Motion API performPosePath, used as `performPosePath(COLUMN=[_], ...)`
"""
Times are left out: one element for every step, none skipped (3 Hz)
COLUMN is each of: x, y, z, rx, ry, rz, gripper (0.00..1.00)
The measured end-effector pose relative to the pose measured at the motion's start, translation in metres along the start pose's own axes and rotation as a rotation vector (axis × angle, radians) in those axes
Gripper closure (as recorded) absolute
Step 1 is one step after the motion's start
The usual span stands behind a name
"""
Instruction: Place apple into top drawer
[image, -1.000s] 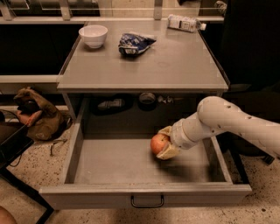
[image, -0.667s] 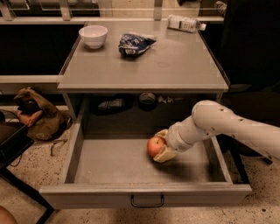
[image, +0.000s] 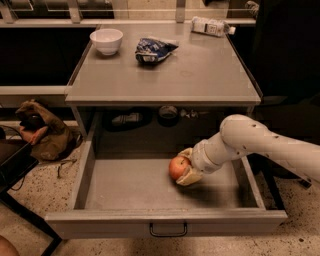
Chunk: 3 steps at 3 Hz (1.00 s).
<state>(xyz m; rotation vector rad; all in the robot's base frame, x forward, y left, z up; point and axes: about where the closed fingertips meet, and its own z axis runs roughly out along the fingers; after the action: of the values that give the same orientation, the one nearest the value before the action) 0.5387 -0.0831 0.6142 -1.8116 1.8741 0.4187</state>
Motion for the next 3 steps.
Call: performPosePath(x=[0.0000, 0.0000, 0.0000], y=[0.0000, 0.0000, 0.0001], z=[0.0001, 0.0001, 0.0002], rx=[0.000, 0.000, 0.000], ry=[0.000, 0.000, 0.000], rz=[0.000, 0.000, 0.000], gripper=[0.36, 0.13, 0.00])
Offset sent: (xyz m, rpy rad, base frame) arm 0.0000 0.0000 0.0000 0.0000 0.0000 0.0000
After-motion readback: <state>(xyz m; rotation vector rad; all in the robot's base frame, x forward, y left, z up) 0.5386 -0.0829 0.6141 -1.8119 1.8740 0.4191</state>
